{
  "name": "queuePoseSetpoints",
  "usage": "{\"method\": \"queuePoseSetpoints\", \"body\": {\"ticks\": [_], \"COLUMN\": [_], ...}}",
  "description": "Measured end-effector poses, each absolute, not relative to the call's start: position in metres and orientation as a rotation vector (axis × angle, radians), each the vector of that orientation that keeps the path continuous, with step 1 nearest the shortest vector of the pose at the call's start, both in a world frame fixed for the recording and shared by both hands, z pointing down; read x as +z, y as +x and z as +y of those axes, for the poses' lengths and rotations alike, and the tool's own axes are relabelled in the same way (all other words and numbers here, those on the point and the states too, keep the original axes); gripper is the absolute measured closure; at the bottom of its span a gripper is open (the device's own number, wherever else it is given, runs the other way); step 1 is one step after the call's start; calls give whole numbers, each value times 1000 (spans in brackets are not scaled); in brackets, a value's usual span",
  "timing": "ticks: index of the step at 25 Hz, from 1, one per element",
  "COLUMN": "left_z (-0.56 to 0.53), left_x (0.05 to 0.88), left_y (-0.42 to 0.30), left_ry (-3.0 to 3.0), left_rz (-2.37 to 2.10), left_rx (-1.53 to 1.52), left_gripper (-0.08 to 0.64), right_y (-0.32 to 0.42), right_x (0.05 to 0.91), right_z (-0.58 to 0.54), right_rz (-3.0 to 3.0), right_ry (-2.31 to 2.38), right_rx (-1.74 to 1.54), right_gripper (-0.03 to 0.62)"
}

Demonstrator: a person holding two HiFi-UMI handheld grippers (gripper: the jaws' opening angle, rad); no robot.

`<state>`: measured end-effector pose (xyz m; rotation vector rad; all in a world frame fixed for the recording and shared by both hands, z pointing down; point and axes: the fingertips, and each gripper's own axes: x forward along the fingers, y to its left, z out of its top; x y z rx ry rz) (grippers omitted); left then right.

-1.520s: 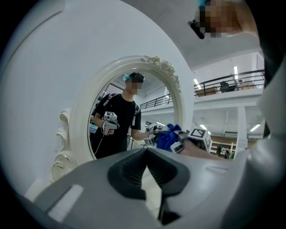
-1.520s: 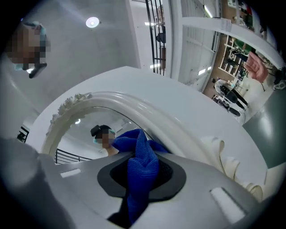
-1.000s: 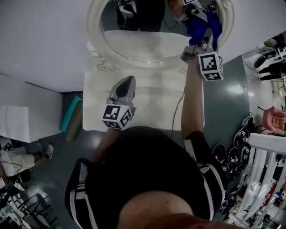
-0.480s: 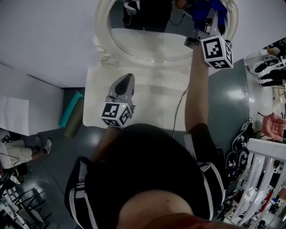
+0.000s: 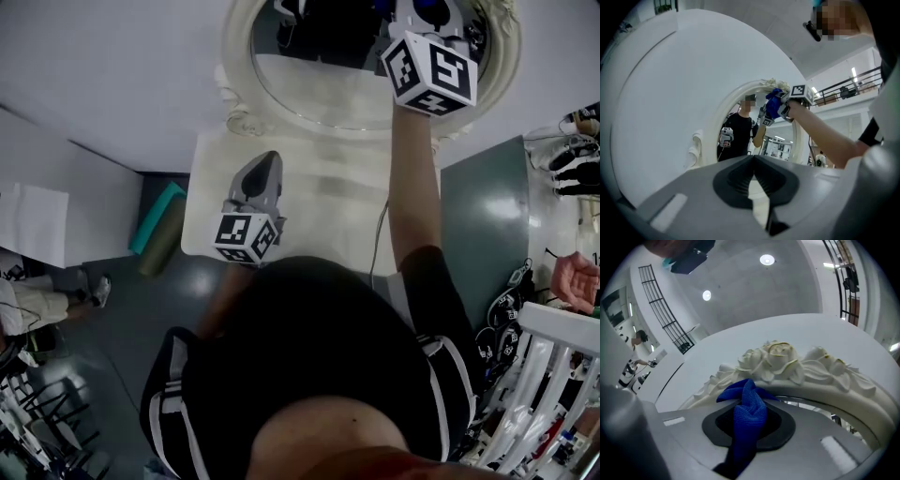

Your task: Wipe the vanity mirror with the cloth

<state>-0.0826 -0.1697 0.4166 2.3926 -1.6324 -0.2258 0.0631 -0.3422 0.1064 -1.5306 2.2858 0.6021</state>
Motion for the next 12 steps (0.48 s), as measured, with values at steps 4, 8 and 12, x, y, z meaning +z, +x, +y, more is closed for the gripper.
{"method": "queuePoseSetpoints", "body": {"ticks": [4,8,12], "left_z": [-170,-171,-173], "left_x": [421,423,427], "left_y": [-92,-101,-109], "left_ry": [2363,2348,2324], "left_rz": [-1659,-1678,-1691], "left_rx": [-215,-210,-206], "left_gripper": [552,552,551], "right_y": [29,1,-34], "right_x": [111,123,144], "right_z": [-343,-341,-343], "right_rz": [2332,2423,2516], "right_ry": [-1534,-1493,-1438], "right_rx": [718,794,841], "right_gripper": [546,546,546]}}
